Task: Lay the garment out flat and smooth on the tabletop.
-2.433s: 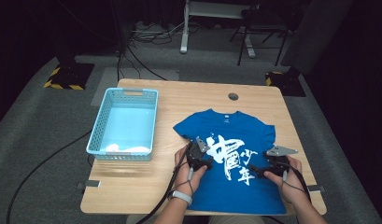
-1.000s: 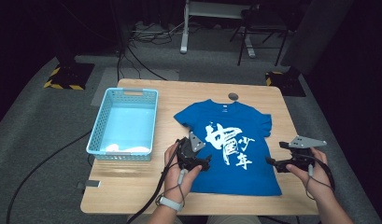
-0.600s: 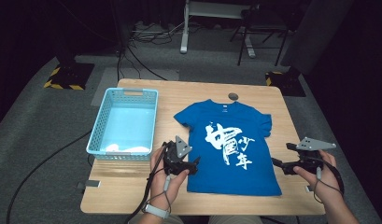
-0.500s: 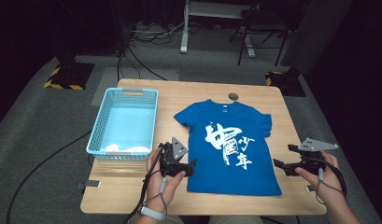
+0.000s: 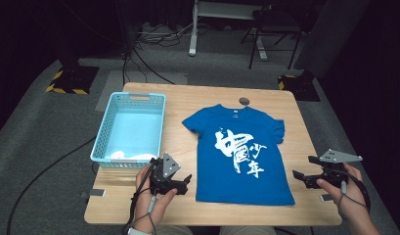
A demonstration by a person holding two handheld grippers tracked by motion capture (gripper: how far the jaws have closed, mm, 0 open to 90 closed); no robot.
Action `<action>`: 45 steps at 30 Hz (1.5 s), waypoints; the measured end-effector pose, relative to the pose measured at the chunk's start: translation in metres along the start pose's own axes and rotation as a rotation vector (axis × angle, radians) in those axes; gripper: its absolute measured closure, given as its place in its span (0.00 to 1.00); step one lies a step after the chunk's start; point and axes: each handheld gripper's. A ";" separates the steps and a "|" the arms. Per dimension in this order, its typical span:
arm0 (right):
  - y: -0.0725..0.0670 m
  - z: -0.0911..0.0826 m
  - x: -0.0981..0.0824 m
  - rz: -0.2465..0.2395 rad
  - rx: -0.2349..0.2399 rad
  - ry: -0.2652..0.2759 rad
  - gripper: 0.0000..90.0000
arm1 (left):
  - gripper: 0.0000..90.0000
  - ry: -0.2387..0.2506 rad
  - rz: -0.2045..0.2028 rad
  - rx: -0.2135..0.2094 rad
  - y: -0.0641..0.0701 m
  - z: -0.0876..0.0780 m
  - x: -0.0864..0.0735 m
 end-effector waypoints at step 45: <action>0.017 0.020 -0.089 0.089 -0.096 -0.116 0.07 | 0.08 -0.090 -0.252 0.127 -0.064 -0.032 -0.094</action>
Point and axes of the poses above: each handheld gripper's, and its own axes: z roughly forward along the jaws, x roughly out of its top, y roughly to its right, and after that the axes turned 14 degrees about -x, right-handed
